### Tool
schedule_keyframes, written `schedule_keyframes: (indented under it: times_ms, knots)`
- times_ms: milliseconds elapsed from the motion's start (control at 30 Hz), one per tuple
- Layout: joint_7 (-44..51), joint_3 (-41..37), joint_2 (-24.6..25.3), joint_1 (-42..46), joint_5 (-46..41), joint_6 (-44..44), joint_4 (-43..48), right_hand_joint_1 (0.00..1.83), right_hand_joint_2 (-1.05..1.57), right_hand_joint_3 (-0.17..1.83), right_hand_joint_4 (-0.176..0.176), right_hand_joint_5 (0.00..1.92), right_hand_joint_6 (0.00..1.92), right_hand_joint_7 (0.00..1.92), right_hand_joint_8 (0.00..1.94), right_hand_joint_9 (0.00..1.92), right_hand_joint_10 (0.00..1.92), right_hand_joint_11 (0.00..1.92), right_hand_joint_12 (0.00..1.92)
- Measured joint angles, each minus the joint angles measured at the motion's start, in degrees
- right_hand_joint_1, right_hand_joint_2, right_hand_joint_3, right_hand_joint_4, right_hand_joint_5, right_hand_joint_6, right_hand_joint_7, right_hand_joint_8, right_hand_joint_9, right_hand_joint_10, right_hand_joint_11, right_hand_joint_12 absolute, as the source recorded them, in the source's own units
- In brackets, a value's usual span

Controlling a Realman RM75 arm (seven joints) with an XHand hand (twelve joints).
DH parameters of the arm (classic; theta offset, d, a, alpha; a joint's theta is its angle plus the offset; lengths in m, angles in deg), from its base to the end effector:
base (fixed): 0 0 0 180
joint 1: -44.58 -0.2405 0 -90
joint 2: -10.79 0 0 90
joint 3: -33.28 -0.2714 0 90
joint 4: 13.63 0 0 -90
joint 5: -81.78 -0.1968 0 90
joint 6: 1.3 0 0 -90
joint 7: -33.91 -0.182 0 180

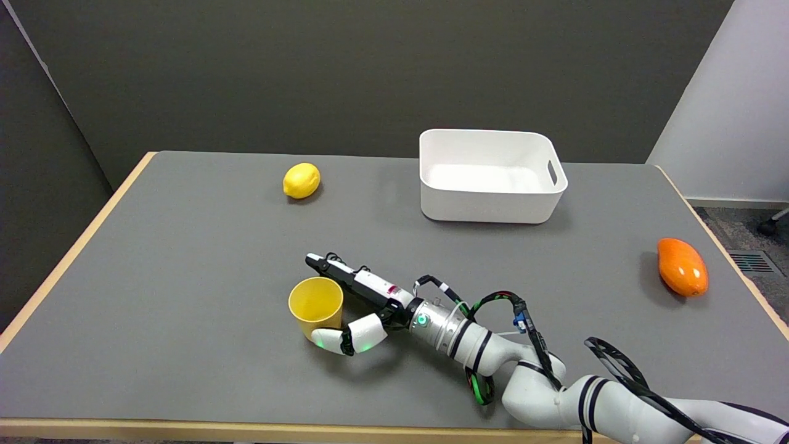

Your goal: Pick up the yellow cup.

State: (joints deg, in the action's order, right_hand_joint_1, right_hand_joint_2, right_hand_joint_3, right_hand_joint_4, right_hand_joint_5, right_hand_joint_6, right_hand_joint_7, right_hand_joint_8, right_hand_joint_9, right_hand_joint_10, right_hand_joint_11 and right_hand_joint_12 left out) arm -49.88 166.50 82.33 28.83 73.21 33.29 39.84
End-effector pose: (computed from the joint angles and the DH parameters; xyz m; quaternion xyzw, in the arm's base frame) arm -0.3586 -0.3690 0.1560 0.7403 -0.4898 0.2485 0.3877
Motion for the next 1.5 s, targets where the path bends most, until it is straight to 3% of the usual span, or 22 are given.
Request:
schedule_keyframes:
  times_ms: [500,733,867,1000,1100,1233,1433,1500]
  knots:
    - [0.1,0.07,0.27,0.02,0.23,-0.96,0.16,0.79,0.55,0.85,-0.112,0.0,0.0,0.0,0.0,0.0,0.0,0.0,0.17]
    - [0.27,0.1,0.69,-0.39,0.25,-1.68,0.17,0.76,0.59,0.77,-0.104,0.0,0.03,0.0,0.0,0.0,0.0,0.0,0.16]
    - [0.32,0.11,0.97,-0.6,0.26,-1.96,0.16,0.72,0.56,0.88,-0.099,0.0,0.09,0.0,0.0,0.0,0.0,0.0,0.14]
    - [0.37,0.12,1.25,-0.73,0.26,-2.26,0.12,0.69,0.58,0.92,-0.11,0.01,0.18,0.0,0.11,0.0,0.03,0.0,0.39]
    - [0.39,0.13,1.4,-0.79,0.26,-2.46,0.09,0.73,0.58,0.95,-0.098,0.05,0.3,0.06,0.24,0.01,0.28,0.0,0.66]
    - [0.4,0.08,1.58,-0.81,0.17,-2.66,0.02,0.76,0.6,0.99,-0.094,0.08,0.41,0.13,0.34,0.02,0.54,0.0,0.87]
    - [0.42,-0.02,1.75,-0.83,-0.01,-2.85,-0.03,0.8,0.66,1.0,-0.078,0.19,0.45,0.28,0.38,0.18,0.63,0.06,1.04]
    - [0.42,-0.06,1.81,-0.84,-0.09,-2.9,-0.05,0.88,0.68,0.96,-0.062,0.25,0.49,0.38,0.43,0.25,0.69,0.14,1.18]
